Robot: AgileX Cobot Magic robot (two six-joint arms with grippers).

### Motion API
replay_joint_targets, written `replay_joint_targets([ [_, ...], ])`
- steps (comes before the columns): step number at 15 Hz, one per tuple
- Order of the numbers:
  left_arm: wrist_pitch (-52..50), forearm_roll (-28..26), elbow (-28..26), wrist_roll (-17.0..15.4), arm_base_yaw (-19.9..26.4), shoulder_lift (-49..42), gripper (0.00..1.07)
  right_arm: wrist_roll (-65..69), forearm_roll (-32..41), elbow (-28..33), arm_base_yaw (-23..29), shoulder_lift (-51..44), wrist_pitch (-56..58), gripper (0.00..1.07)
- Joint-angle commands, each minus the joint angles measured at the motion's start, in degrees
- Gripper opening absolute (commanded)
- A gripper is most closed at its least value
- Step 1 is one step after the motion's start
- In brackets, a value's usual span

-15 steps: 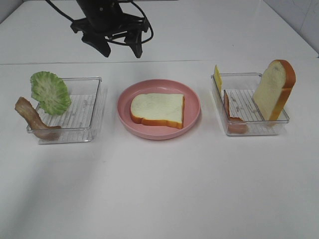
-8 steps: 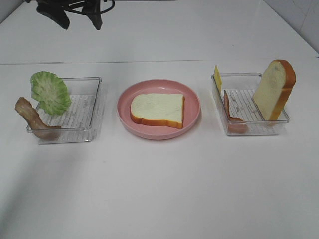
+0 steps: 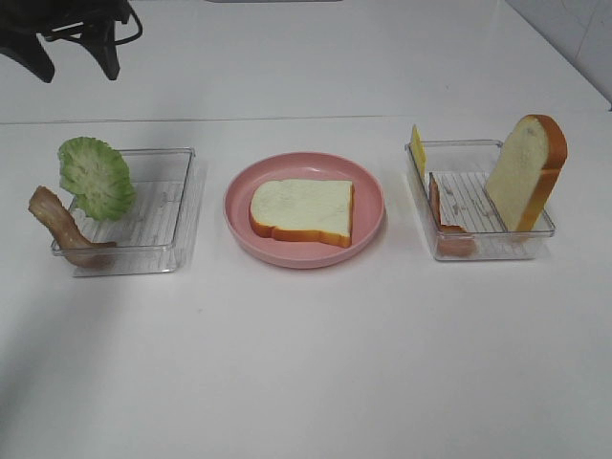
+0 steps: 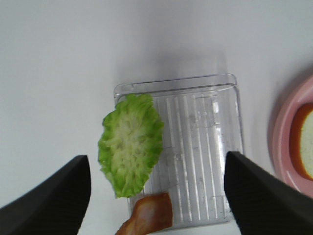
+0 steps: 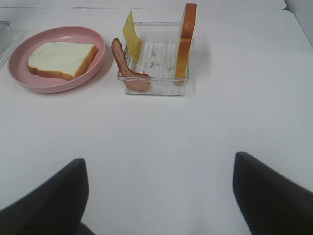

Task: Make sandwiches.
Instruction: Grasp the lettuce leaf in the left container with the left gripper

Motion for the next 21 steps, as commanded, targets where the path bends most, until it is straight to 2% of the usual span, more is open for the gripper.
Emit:
replay_joint_targets([
  [1,3.90,-0.46,2.75,-0.52,1.83,-0.74,0.71,0.34,0.46,0.06,-0.11,-0.63,-0.69,0.76],
  [5,1.89,2.64,7.68,-0.34,1.95,0.06,0.71,0.34,0.46,0.06,-0.11,-0.63,-0.69,0.76],
  [11,-1.32,2.69,7.62,-0.29,1.95,6.07,0.71,0.34,0.46,0.06,-0.11,-0.63,-0.69,0.76],
  [12,-3.04,2.75,7.62,-0.29,1.95,7.05,0.69,0.34,0.46,0.06,-0.11,-0.63,-0.69,0.76],
  [13,-4.30,2.58,7.62,-0.29,1.95,7.68,0.63,0.34,0.46,0.06,-0.11,-0.63,-0.69,0.76],
  [17,-5.79,1.95,7.62,-0.29,1.95,8.54,0.61,0.34,0.46,0.06,-0.11,-0.63,-0.69,0.76],
  [18,-6.53,1.95,7.62,-0.29,1.95,8.59,0.55,0.34,0.46,0.06,-0.11,-0.63,-0.69,0.76],
  [21,-6.93,1.83,7.62,-0.29,1.95,8.65,0.51,0.34,0.46,0.06,-0.11,-0.63,-0.69,0.76],
])
